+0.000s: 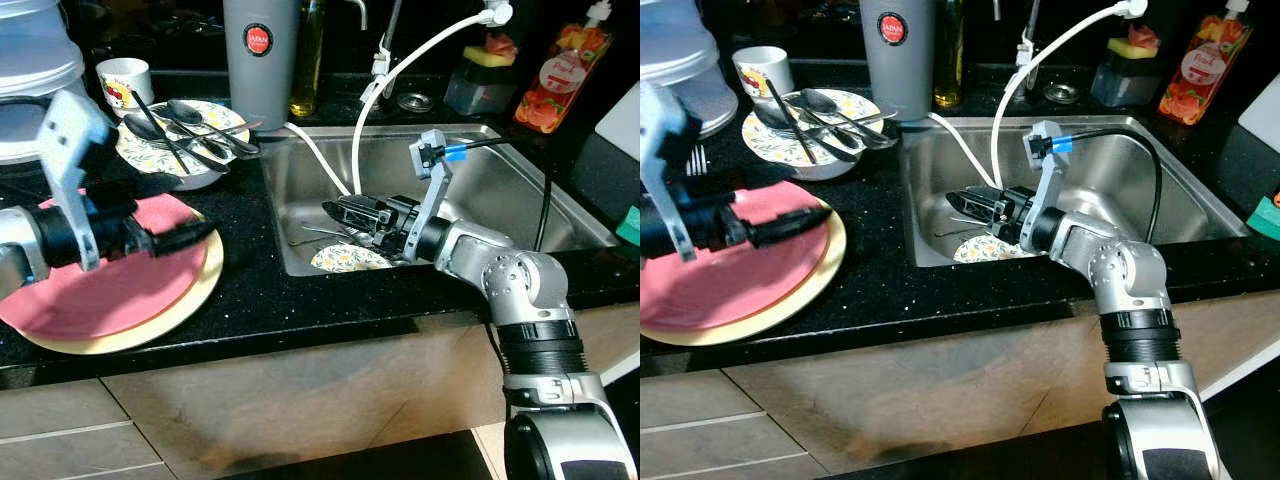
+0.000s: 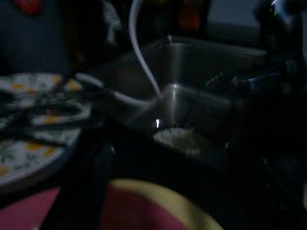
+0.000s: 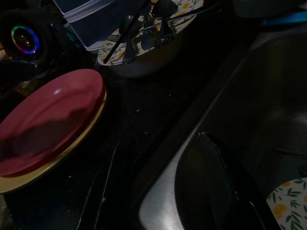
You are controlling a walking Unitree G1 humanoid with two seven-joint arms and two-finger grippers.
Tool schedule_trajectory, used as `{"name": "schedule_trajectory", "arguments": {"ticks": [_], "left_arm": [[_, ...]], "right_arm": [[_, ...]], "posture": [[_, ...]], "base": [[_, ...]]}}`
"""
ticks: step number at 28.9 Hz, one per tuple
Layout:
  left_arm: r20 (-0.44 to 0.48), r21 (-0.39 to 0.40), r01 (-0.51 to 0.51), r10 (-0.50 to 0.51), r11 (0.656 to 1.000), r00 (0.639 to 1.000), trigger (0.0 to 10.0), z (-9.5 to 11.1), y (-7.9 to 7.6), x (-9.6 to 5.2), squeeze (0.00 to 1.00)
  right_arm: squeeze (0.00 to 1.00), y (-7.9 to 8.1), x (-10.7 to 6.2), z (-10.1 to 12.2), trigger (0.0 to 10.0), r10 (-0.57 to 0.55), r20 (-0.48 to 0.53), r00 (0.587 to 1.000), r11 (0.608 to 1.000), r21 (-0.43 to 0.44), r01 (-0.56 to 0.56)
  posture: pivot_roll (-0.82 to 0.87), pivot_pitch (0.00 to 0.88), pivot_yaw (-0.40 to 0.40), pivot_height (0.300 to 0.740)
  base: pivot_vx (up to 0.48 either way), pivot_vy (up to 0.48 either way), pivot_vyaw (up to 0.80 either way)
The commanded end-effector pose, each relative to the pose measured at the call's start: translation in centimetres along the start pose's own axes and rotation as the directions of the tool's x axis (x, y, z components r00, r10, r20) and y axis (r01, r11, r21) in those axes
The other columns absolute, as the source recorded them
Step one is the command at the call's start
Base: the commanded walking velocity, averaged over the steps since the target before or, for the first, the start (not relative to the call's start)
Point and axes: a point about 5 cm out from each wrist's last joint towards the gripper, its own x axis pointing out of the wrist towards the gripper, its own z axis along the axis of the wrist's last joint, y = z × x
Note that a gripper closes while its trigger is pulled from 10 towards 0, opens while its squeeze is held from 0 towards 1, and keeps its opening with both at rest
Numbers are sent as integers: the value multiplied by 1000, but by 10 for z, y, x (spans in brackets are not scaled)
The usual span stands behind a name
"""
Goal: Kitchen organization
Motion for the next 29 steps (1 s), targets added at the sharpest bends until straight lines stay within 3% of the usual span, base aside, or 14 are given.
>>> {"name": "schedule_trajectory", "arguments": {"ticks": [1,3,5,7,9,10,13,15,18,20,21,23,27,29], "left_arm": [[10,-40,-54,54,998,998,10000,-1,7,-4,0],[-21,-26,-97,97,995,995,10000,-3,11,-6,0],[-56,63,-233,237,970,970,10000,-6,24,-10,0],[-16,145,-421,428,895,904,10000,-3,41,-18,0],[-16,145,-421,428,895,904,10000,-3,41,-18,0],[53,143,-503,501,852,864,10000,2,47,-24,0],[92,120,-542,534,832,841,10000,4,49,-30,0],[43,129,-608,608,784,793,10000,-1,54,-47,0],[11,128,-642,646,756,763,10000,-4,57,-55,0],[-47,147,-718,730,680,682,10000,-12,67,-70,0],[-47,147,-718,730,680,682,10000,-12,67,-70,0],[-115,165,-757,775,632,621,10000,-22,74,-82,0],[-142,159,-760,777,630,614,10000,-27,76,-85,0],[-202,116,-736,741,667,640,10000,-39,77,-91,0]], "right_arm": [[0,3,-1,-1,10000,20,-6,1000,1000,9,-20],[0,3,-1,-2,10000,22,-9,1000,1000,9,-22],[0,4,-1,-3,10000,26,-13,1000,1000,6,-25],[0,5,-1,-5,10000,30,-20,999,1000,4,-30],[0,5,-1,-5,10000,30,-20,999,1000,4,-30],[0,5,-1,-7,10000,33,-24,999,999,2,-33],[0,6,-1,-8,10000,36,-28,999,999,2,-36],[0,7,-1,-10,10000,49,-35,998,999,1,-49],[0,8,-1,-10,10000,53,-37,998,999,1,-53],[0,9,-1,-11,10000,61,-45,997,998,-3,-62],[0,9,-1,-11,10000,61,-45,997,998,-3,-62],[0,10,0,-13,10000,70,-56,996,997,-14,-71],[0,11,0,-15,10000,75,-62,995,997,-22,-76],[0,12,1,-17,10000,79,-76,994,996,-38,-82]], "posture": [[27,175,-49,740],[27,175,-49,740],[30,174,-47,740],[31,174,-45,740],[31,174,-45,740],[32,172,-44,740],[31,171,-45,740],[35,164,-46,740],[35,164,-46,740],[38,159,-49,740],[38,159,-49,740],[38,159,-49,740],[40,156,-50,740],[42,154,-50,740]], "base": [[0,0,0],[0,0,0],[0,0,0],[0,0,0],[0,0,0],[0,0,0],[0,0,0],[0,0,0],[0,0,0],[0,0,0],[0,0,0],[0,0,0],[0,0,0],[0,0,0]]}}
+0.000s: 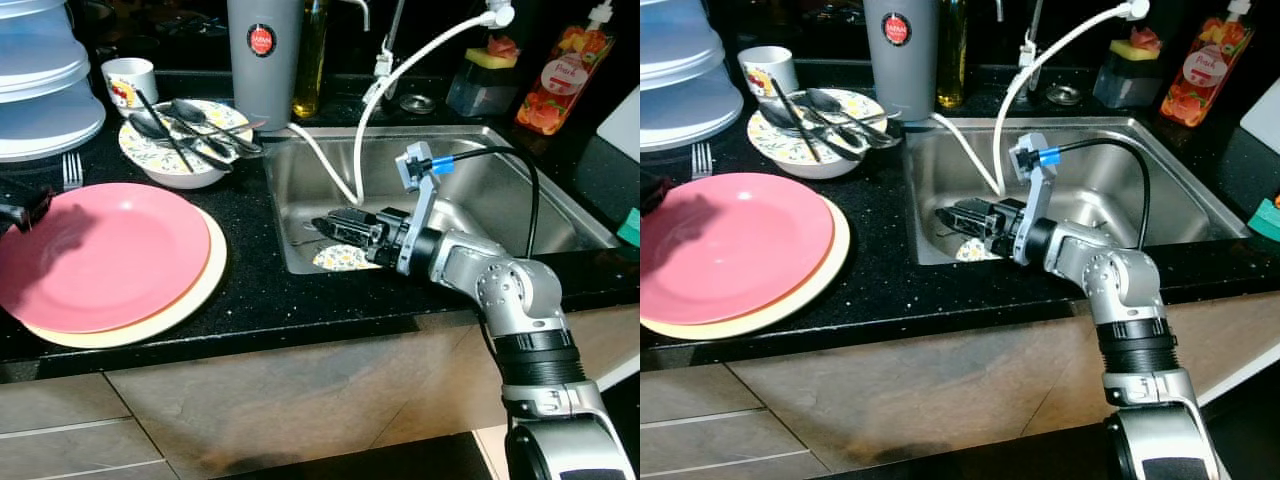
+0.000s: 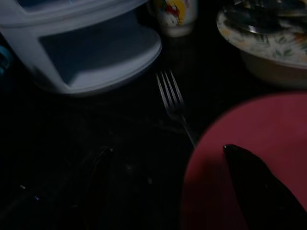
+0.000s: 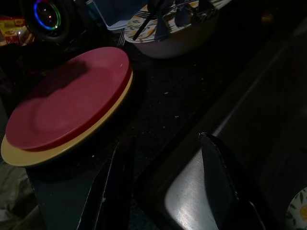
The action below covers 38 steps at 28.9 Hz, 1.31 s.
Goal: Kitchen organization
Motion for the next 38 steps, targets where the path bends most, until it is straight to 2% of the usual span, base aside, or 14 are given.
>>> {"name": "schedule_trajectory", "arguments": {"ticks": [1,3,4,5,8,17,21,24,26,29,32,35,37,38], "left_arm": [[-63,-21,26,-27,999,998,10000,-9,8,-4,0],[-98,-63,64,-70,996,993,10000,-16,9,-5,0],[-98,-63,64,-70,996,993,10000,-16,9,-5,0],[-90,-120,122,-133,985,987,10000,-17,6,-4,0],[-76,-148,162,-175,976,982,10000,-15,2,-3,0],[-9,-151,205,-209,967,978,10000,-3,-4,4,0],[-3,-195,238,-243,952,970,10000,-4,-9,7,0],[-42,-209,273,-287,939,957,10000,-11,-16,6,0],[-106,-176,305,-326,936,939,10000,-20,-23,4,0],[-132,-172,297,-320,939,938,10000,-24,-24,3,0],[-103,-212,298,-325,931,940,10000,-21,-24,4,0],[-87,-220,308,-333,926,939,10000,-19,-25,4,0],[-14,-223,347,-359,911,933,10000,-9,-32,5,0],[-14,-223,347,-359,911,933,10000,-9,-32,5,0]], "right_arm": [[0,2,-1,-6,10000,3,-23,1000,1000,-21,-4],[0,2,-1,-7,10000,2,-31,1000,1000,-28,-2],[0,2,-1,-7,10000,2,-31,1000,1000,-28,-2],[0,2,0,-8,10000,3,-35,999,1000,-27,-4],[0,3,1,-9,10000,7,-38,999,1000,-23,-8],[0,4,3,-10,10000,14,-38,999,1000,-12,-15],[0,7,5,-8,10000,36,-17,999,999,27,-35],[0,10,7,-10,10000,51,-18,999,998,39,-50],[0,13,9,-12,10000,61,-26,998,997,41,-60],[0,15,10,-12,10000,65,-28,997,997,41,-64],[0,15,10,-12,10000,69,-28,997,997,43,-68],[0,15,10,-12,10000,69,-28,997,997,43,-68],[0,15,11,-12,10000,70,-26,997,997,43,-69],[0,15,11,-12,10000,70,-26,997,997,43,-69]], "posture": [[40,154,-47,740],[41,156,-47,740],[41,156,-47,740],[41,161,-49,740],[40,167,-49,740],[36,174,-52,740],[36,174,-52,740],[36,174,-52,740],[36,174,-52,740],[36,174,-52,740],[33,177,-53,740],[33,177,-53,740],[33,177,-53,740],[33,177,-53,740]], "base": [[0,0,0],[0,0,0],[0,0,0],[0,0,0],[0,0,0],[0,0,0],[0,0,0],[0,0,0],[0,0,0],[0,0,0],[0,0,0],[0,0,0],[0,0,0],[0,0,0]]}}
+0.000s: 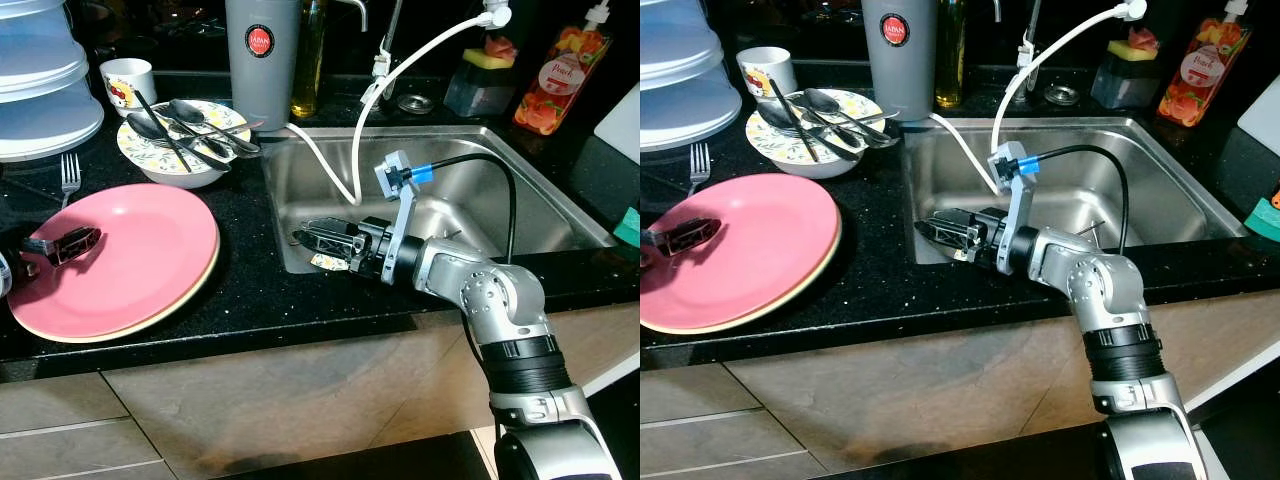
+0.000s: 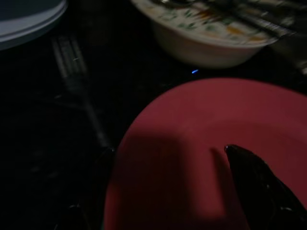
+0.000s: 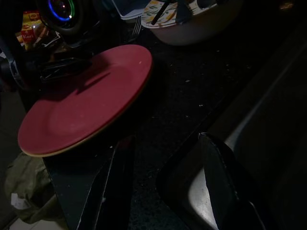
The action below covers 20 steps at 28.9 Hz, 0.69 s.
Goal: Kitchen organization
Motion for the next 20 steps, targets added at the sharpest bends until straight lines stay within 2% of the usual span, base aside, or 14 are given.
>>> {"name": "schedule_trajectory", "arguments": {"ticks": [1,4,5,6,7,8,15,20], "left_arm": [[17,-13,22,-22,1000,1000,10000,-1,-4,2,0],[50,-38,51,-49,998,998,10000,2,-7,4,0],[46,-46,62,-60,997,997,6667,1,-9,5,0],[30,-51,73,-72,996,997,5569,-2,-12,6,0],[16,-53,79,-78,995,997,5569,-4,-15,7,0],[-5,-61,91,-92,994,996,0,-8,-17,8,0],[-49,-68,114,-117,991,992,0,-19,-24,10,0],[-66,-73,113,-118,991,991,0,-26,-26,12,0]], "right_arm": [[0,4,0,0,10000,15,3,1000,1000,4,-15],[0,4,0,0,10000,16,4,1000,1000,6,-16],[0,4,0,-1,10000,16,5,1000,1000,10,-16],[0,4,1,-1,10000,15,6,1000,1000,16,-15],[0,5,1,-2,10000,15,6,1000,1000,21,-15],[0,5,2,-3,10000,17,8,1000,999,33,-17],[0,9,5,-7,10000,36,11,999,997,70,-36],[0,21,14,-13,10000,83,7,996,991,104,-84]], "posture": [[33,177,-53,740],[33,177,-53,740],[33,177,-53,740],[29,176,-51,740],[29,176,-51,740],[29,176,-51,740],[26,176,-50,740],[24,179,-52,740]], "base": [[0,0,0],[0,0,0],[0,0,0],[0,0,0],[0,0,0],[0,0,0],[0,0,0],[0,0,0]]}}
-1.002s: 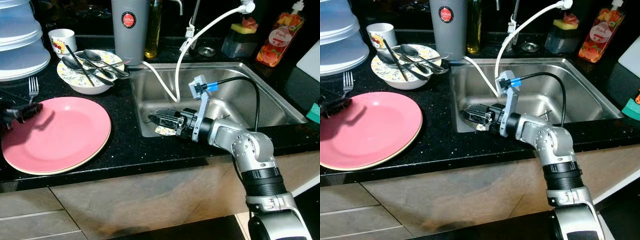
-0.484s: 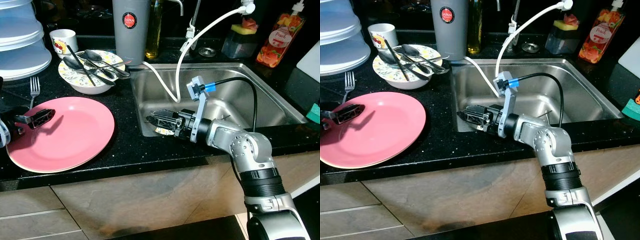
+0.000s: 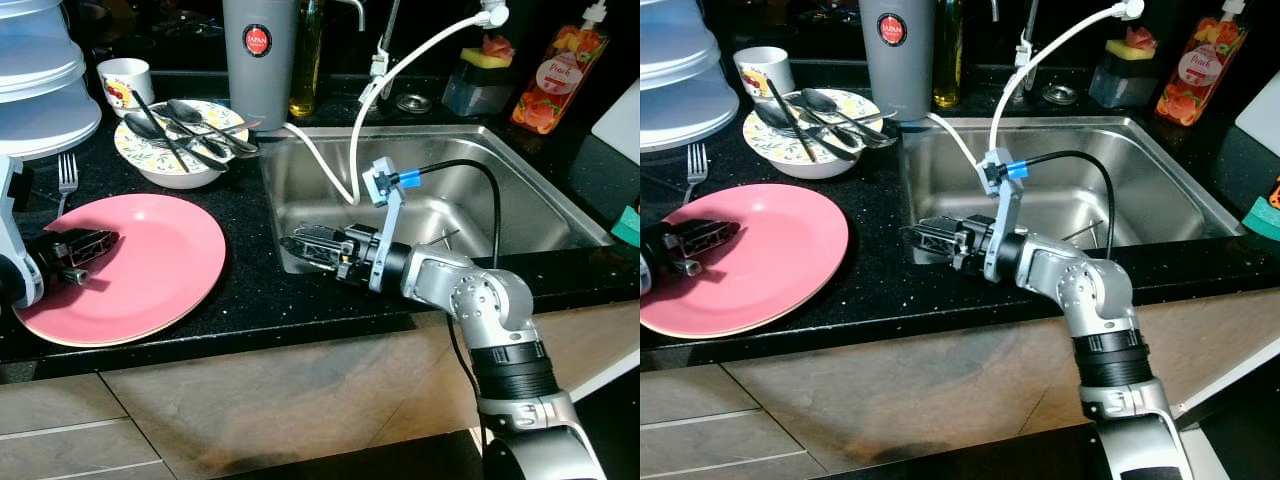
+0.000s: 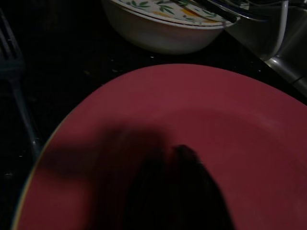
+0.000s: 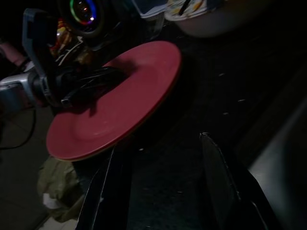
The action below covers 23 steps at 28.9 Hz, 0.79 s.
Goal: Kitchen organization
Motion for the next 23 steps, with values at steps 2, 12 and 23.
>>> {"name": "schedule_trajectory", "arguments": {"ticks": [2,12,23], "left_arm": [[-17,-36,29,-30,999,999,0,-11,-5,6,0],[112,57,-160,152,986,982,5569,19,11,-2,0],[-17,143,-307,312,941,950,10000,-2,29,-10,0]], "right_arm": [[0,5,1,-3,10000,20,-1,1000,1000,11,-20],[0,7,3,-1,10000,25,7,1000,999,21,-25],[0,9,3,-2,10000,33,4,999,999,24,-33]], "posture": [[25,179,-53,740],[24,178,-54,740],[25,161,-56,740]], "base": [[0,0,0],[0,0,0],[0,0,0]]}}
